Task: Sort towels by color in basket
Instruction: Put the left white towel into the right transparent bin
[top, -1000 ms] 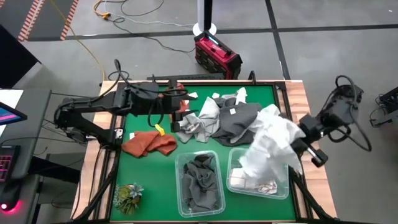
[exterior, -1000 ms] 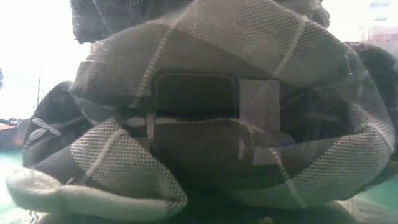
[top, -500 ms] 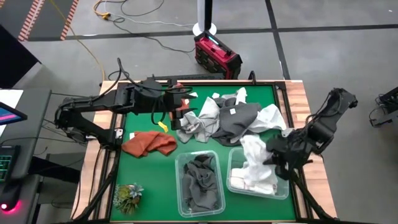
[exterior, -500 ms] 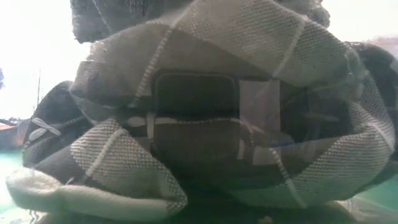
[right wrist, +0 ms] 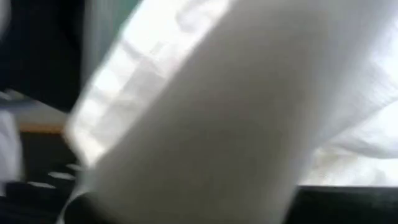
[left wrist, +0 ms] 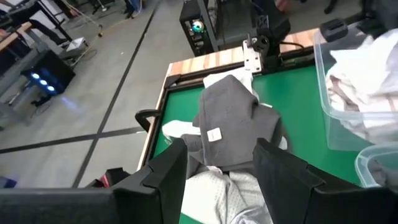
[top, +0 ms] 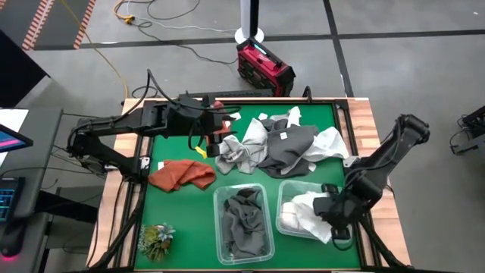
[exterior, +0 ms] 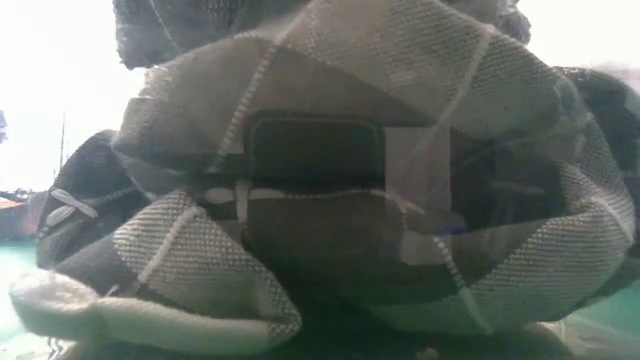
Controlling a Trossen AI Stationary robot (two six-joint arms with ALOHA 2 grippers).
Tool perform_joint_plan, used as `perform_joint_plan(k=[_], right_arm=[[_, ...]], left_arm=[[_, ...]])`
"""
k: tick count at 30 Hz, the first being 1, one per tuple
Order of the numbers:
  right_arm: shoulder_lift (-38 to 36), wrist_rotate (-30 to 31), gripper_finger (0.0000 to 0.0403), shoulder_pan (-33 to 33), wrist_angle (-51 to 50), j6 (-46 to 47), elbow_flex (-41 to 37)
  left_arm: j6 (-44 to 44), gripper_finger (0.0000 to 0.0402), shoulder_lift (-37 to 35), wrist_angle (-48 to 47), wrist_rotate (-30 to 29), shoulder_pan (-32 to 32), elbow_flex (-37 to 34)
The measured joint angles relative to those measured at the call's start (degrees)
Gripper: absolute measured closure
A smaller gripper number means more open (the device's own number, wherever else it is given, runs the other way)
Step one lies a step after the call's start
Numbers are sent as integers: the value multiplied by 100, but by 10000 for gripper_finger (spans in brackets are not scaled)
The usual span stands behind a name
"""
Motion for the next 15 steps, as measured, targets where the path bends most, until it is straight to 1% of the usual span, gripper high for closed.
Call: perform_joint_plan(k=[3, 5, 7, 12, 15], right_arm=[[202, 3, 383, -152, -406, -295, 0], [350, 21, 383, -230, -530, -704, 0], [491, 25, 383, -249, -478, -1472, 0], [814, 25, 383, -113, -303, -4030, 0], [941, 40, 382, -208, -314, -4765, 0]], left_arm=[[27, 228, 0, -46, -1, 0, 0], [30, 228, 0, -93, 0, 0, 0], [32, 228, 0, -151, 0, 0, 0], [118, 228, 0, -227, 2, 0, 0], [122, 228, 0, -227, 4, 0, 0]])
